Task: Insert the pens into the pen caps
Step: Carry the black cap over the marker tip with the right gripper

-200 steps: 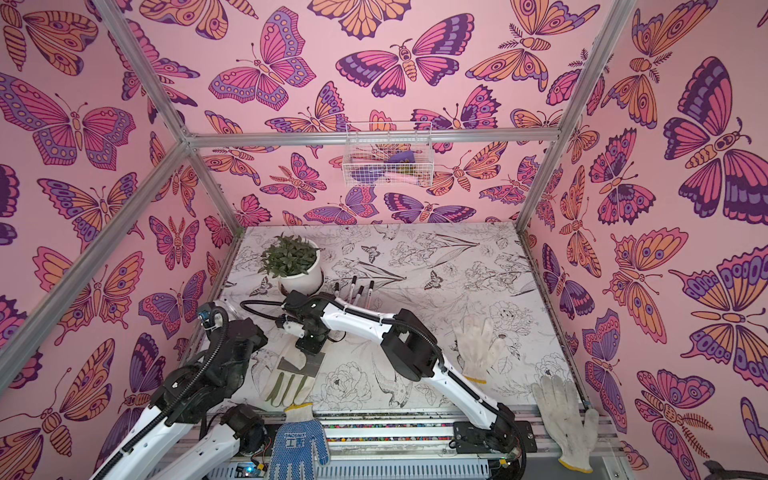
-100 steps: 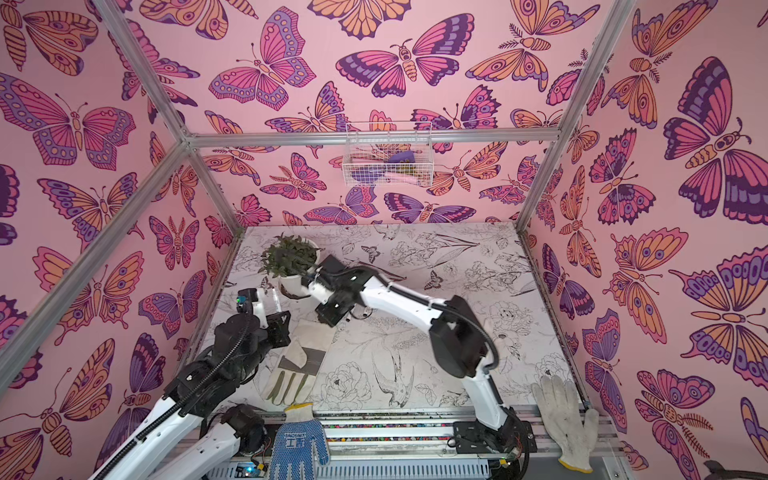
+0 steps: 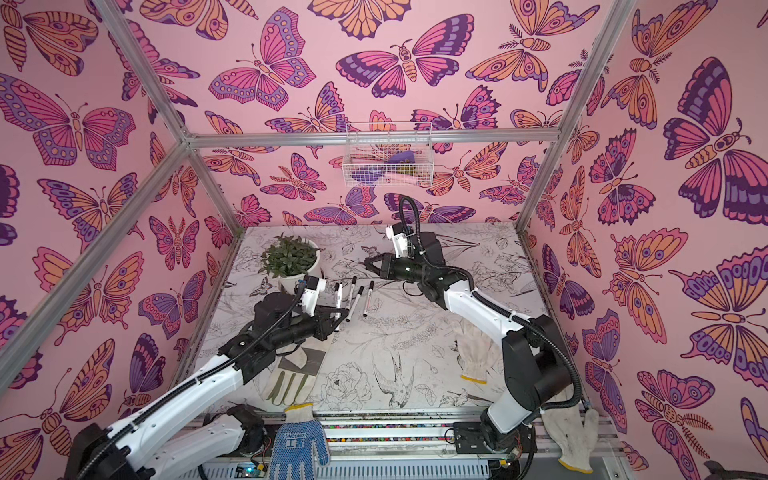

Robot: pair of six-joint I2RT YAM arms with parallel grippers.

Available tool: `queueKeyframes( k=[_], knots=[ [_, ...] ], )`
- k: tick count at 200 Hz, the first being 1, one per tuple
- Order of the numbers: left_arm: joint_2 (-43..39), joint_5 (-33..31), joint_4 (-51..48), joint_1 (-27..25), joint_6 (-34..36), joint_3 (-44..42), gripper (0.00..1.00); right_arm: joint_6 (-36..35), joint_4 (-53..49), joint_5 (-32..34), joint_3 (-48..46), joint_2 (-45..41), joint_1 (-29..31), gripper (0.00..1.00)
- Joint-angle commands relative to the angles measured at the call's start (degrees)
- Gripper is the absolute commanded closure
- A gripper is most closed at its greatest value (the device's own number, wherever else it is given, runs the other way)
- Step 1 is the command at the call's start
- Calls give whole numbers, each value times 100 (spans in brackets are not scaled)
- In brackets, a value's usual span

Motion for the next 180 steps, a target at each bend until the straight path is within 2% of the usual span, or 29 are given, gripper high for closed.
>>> queueKeyframes(
  k=[1,40,71,110,139,180],
  knots=[
    [183,538,544,3,77,257,100,1077,1722,-195,-219,-155,21,100],
    [413,571,637,-47,73,349,100,1499,2307,-315,-492,-79,47,100],
    [632,526,666,-129,135,485,100,1221,2098,-743,-505,-78,91,100],
    [870,509,737,-182,180,666,100,378,1019,-1181,-235,-154,116,100],
    [970,543,752,-198,180,728,100,234,750,-1250,-193,-280,118,100],
    [992,536,767,-256,191,711,100,370,1086,-1109,-179,-306,109,100]
  ],
)
